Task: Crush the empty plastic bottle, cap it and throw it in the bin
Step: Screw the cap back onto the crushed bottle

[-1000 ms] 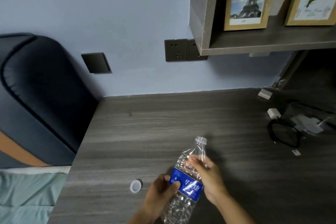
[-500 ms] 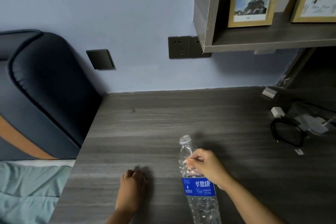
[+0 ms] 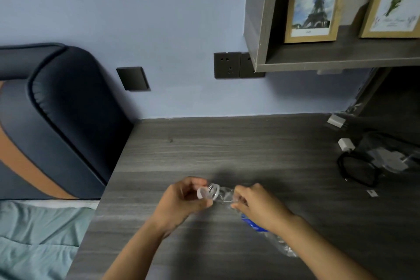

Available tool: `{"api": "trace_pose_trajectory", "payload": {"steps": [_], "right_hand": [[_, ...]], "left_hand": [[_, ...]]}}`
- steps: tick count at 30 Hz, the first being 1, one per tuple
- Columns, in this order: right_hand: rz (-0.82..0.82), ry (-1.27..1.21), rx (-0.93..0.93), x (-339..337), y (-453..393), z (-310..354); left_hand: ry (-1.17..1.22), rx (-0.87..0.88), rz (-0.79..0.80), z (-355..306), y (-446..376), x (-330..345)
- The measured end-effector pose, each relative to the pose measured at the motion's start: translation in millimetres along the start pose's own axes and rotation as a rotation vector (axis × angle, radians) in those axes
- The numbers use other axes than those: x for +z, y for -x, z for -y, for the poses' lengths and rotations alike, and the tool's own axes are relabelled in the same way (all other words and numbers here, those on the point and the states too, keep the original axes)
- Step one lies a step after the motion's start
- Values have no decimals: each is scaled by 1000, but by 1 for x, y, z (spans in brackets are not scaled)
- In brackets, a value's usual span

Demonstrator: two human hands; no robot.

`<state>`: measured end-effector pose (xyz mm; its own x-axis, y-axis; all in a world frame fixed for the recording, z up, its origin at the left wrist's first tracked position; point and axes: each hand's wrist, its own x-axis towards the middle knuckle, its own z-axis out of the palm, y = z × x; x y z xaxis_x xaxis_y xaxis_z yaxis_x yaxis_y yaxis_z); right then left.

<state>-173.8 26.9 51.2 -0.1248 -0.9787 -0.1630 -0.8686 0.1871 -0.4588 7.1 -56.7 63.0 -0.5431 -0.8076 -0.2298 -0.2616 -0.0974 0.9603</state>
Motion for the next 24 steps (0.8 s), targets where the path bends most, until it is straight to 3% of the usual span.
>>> {"api": "trace_pose_trajectory", "payload": {"steps": [8, 13, 24], "right_hand": [[64, 300, -48, -7, 14, 19], [72, 456, -111, -5, 20, 27], [115, 377, -46, -4, 29, 28]], "left_hand": [[-86, 16, 112, -6, 6, -2], [-153, -108, 154, -6, 9, -4], [-172, 15, 143, -5, 28, 2]]}}
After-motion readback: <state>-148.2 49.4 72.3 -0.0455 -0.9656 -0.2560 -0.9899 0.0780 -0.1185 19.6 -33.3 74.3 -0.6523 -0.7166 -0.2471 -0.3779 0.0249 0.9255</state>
